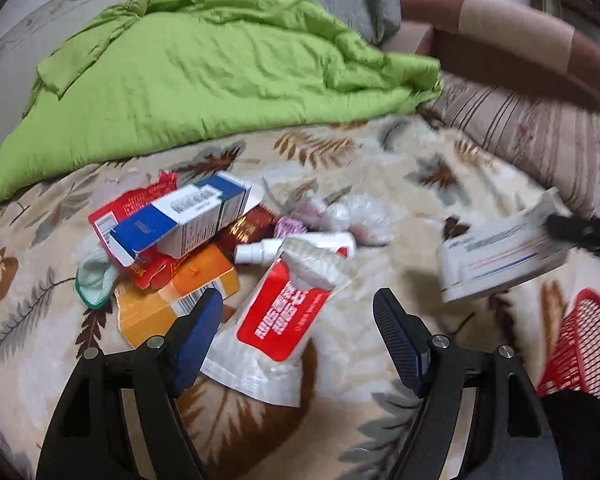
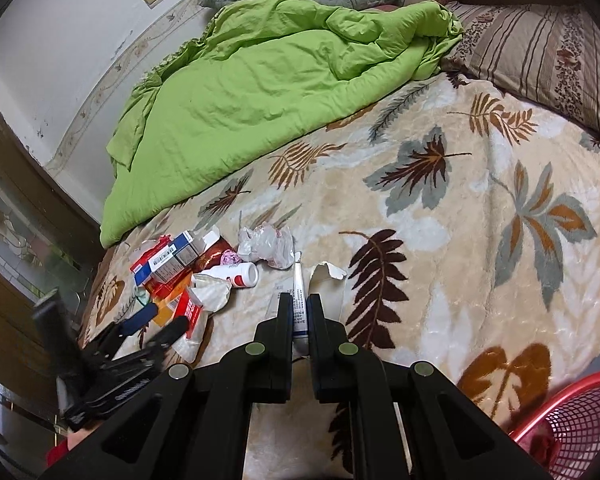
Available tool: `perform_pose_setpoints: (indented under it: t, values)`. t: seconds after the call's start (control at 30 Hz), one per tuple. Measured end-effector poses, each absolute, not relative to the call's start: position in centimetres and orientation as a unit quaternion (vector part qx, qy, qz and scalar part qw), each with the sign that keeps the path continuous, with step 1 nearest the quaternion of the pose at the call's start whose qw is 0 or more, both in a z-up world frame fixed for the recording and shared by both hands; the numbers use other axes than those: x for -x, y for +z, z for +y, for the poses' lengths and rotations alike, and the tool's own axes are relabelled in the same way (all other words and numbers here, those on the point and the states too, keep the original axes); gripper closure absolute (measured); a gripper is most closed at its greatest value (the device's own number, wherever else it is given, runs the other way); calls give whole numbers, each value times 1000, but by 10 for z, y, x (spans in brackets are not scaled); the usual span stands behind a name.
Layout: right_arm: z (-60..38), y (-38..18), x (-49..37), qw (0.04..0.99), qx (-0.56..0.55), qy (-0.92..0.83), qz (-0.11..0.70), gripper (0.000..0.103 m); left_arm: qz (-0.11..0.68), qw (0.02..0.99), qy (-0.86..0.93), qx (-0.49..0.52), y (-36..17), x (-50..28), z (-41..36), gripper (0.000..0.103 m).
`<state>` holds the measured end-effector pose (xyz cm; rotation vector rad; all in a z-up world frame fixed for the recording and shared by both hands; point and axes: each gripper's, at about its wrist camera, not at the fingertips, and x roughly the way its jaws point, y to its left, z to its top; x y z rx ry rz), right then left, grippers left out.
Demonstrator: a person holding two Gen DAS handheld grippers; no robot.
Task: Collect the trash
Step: 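Grasp the white-and-red pouch with the left tool while the right tool grasps a white tube, then lift the white-and-red pouch with the left tool above the pile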
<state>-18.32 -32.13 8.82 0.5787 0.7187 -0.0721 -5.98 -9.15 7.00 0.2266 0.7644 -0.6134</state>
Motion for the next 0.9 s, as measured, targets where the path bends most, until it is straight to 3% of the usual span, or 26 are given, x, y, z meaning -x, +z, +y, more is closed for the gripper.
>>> perform_pose_setpoints:
  t: [0.3,0.4,0.47,0.67,0.9]
  values:
    - [-315,83,182,892,-288,-20,348,96,399,869,-266,-122,40,42,-103,27]
    - [-305,78,183,892,-293,-5,345,95,408,872,-250,-104,36,36,-97,45]
    - [-296,76,185,894,-291,3,341,95,407,873,-252,-94,37,37,-95,49]
    - [-282,77,190,904,-281,12,321,95,399,877,-263,-57,51,59,-77,55]
    - [-268,83,195,912,-276,26,303,95,363,901,-240,-4,82,101,-43,55]
